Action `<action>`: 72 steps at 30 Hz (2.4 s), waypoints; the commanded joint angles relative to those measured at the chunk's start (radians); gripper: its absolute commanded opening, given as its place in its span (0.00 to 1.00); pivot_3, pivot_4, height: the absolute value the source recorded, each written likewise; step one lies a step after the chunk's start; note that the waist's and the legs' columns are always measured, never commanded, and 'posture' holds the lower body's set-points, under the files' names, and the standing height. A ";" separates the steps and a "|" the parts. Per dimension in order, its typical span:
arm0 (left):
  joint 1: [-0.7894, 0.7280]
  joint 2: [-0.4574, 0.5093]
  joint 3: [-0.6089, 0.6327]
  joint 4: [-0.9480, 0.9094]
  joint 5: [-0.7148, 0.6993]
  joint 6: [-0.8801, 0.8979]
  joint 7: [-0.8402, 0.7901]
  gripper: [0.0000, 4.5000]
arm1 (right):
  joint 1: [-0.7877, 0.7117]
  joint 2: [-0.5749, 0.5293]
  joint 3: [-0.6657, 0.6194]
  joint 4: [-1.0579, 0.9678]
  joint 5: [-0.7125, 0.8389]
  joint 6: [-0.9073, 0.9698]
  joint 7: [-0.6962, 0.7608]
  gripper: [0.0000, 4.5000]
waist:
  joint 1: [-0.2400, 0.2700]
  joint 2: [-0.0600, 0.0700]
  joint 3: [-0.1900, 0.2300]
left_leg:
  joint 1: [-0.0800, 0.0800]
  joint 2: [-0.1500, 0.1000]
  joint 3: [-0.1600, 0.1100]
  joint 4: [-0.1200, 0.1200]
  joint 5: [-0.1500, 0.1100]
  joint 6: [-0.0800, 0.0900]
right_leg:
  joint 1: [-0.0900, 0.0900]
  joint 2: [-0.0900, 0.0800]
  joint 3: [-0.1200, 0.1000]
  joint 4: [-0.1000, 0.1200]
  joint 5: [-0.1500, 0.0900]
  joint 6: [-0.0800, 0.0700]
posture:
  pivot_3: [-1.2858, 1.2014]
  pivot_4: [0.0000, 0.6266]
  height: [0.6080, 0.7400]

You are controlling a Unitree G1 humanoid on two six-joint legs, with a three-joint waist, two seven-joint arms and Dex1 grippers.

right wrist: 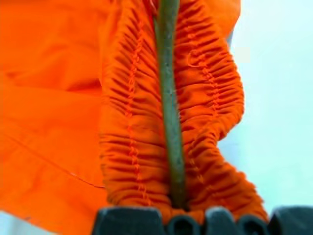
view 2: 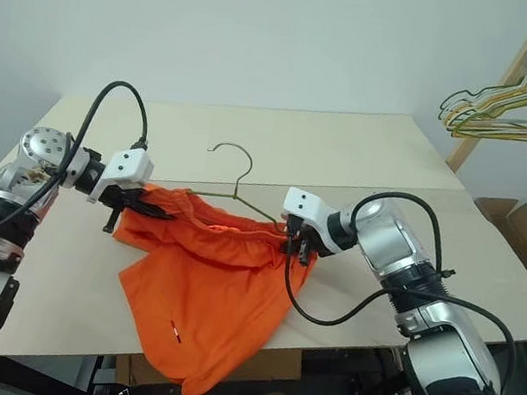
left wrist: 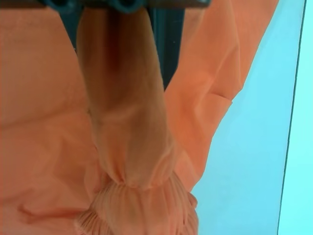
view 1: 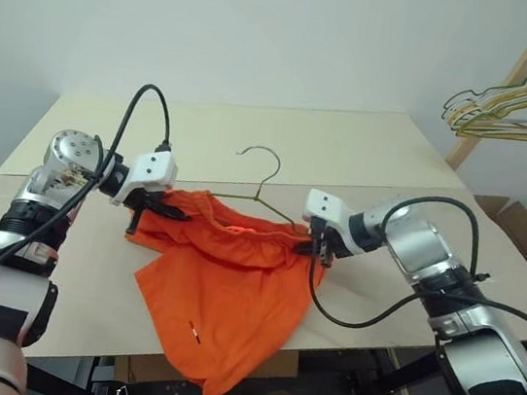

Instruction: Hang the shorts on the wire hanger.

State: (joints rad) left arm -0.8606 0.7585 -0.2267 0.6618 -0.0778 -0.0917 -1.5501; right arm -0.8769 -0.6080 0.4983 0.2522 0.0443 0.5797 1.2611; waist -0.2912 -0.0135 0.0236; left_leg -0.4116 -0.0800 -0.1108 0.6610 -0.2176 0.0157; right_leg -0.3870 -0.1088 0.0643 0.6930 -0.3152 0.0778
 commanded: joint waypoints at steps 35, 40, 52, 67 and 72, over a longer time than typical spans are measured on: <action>0.207 -0.322 0.466 -0.914 -0.704 0.749 0.800 1.00 | 0.555 -0.107 -1.133 -0.643 0.343 1.035 -0.811 0.00 | -0.002 0.001 -0.009 | -0.001 0.000 0.003 0.000 0.000 0.000 | 0.005 -0.002 0.004 -0.008 0.000 0.000 | 0.38 0.00 1.00; 0.212 -0.330 0.452 -0.918 -0.714 0.751 0.821 1.00 | 0.387 -0.118 -1.226 -0.484 0.334 1.035 -1.011 0.00 | -0.023 0.006 -0.012 | 0.008 0.001 0.004 -0.001 -0.001 0.002 | 0.018 -0.001 0.003 -0.016 0.000 0.000 | 0.38 0.00 1.00; 0.198 -0.314 0.432 -0.952 -0.792 0.769 0.807 1.00 | 0.066 -0.076 -1.351 -0.230 0.269 1.035 -1.395 0.00 | -0.053 0.010 -0.014 | 0.009 0.001 0.008 -0.001 -0.003 0.005 | 0.025 -0.001 0.004 -0.026 0.000 0.000 | 0.38 0.00 1.00; 0.192 -0.306 0.422 -0.968 -0.818 0.768 0.810 1.00 | -0.241 -0.137 -1.549 0.068 0.024 0.962 -1.548 0.00 | -0.049 0.011 -0.015 | 0.013 0.001 0.010 -0.001 -0.004 0.007 | 0.034 -0.002 0.004 -0.033 0.000 0.000 | 0.38 0.00 1.00; 0.203 -0.303 0.420 -0.983 -0.824 0.775 0.816 1.00 | -0.240 -0.201 -1.600 0.190 0.011 0.829 -1.577 0.00 | -0.048 0.012 -0.014 | 0.013 0.001 0.011 -0.001 -0.004 0.008 | 0.035 -0.002 0.004 -0.034 0.000 0.000 | 0.38 0.00 1.00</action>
State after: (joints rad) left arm -0.6429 0.4430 0.1914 -0.2892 -0.8858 0.6817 -0.7366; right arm -1.0905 -0.7681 -1.0905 0.4370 0.0513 1.4791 -0.3089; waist -0.3388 -0.0019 0.0093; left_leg -0.3979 -0.0793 -0.0996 0.6599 -0.2222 0.0234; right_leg -0.3519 -0.1104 0.0682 0.6582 -0.3154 0.0777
